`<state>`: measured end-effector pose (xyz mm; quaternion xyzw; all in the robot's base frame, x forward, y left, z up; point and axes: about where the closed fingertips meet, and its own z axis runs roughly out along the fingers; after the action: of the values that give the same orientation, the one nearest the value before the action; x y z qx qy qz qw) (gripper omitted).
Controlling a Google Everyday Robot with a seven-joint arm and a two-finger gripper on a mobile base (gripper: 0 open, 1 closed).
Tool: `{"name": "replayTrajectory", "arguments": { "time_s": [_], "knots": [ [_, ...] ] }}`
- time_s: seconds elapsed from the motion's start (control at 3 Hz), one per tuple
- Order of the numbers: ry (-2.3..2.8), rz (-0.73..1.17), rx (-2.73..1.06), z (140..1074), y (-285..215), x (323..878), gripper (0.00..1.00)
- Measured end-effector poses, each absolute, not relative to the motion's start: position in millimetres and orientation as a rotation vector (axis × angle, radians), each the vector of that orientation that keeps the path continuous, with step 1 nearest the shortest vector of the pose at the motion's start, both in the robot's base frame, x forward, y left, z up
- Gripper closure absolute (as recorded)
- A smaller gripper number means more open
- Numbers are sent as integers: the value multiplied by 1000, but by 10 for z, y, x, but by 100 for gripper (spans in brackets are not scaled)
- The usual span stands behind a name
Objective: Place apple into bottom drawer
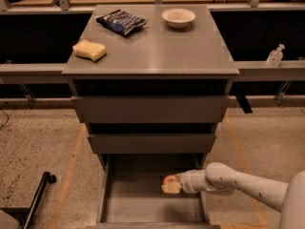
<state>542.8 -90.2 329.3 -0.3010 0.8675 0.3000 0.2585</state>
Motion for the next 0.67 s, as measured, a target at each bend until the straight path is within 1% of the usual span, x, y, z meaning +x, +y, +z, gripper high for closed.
{"name": "replayTrajectory", "arguments": {
  "time_s": [0.33, 0.67],
  "knots": [
    [2340, 824, -787, 3157, -870, 5441, 100],
    [2321, 835, -801, 2826, -732, 5510, 100]
  ]
}}
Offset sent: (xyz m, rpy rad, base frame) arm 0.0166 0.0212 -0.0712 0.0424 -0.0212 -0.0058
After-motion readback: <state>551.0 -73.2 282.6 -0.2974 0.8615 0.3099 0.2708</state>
